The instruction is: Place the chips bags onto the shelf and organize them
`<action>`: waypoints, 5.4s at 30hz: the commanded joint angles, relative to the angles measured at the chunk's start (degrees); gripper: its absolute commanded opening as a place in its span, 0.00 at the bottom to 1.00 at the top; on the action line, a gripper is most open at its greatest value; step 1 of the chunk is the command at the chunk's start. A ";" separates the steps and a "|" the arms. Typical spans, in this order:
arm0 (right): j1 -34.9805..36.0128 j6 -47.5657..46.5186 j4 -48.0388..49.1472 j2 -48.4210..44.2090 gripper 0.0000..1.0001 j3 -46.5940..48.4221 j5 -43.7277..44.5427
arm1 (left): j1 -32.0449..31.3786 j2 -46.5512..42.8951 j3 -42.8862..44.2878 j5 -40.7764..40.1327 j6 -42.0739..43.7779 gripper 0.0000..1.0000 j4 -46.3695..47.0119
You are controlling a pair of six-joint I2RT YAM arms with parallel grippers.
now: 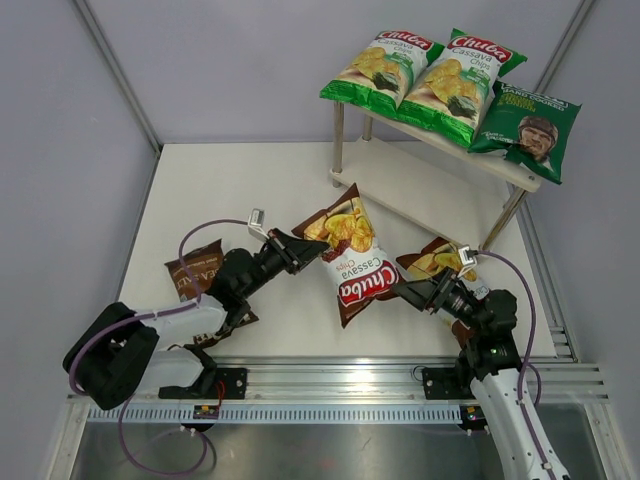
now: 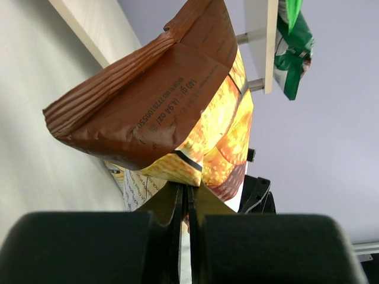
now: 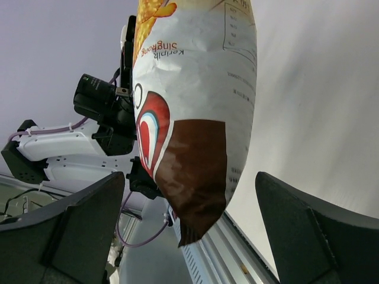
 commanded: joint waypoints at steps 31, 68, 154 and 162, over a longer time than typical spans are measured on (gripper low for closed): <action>2.46 -3.56 15.16 14.56 0.21 5.17 6.29 | -1.90 -24.71 16.04 -17.35 23.72 0.97 -49.48; 6.76 0.74 72.12 93.67 0.16 36.20 42.76 | -1.55 -53.99 27.83 -22.56 58.89 0.99 -93.73; 11.25 -14.02 -59.53 5.54 1.00 37.60 51.74 | -2.25 -6.38 25.00 7.84 40.70 0.99 -54.61; 11.16 -15.51 -65.68 3.16 0.99 43.32 49.01 | -5.68 17.17 41.78 17.42 43.77 0.99 -51.62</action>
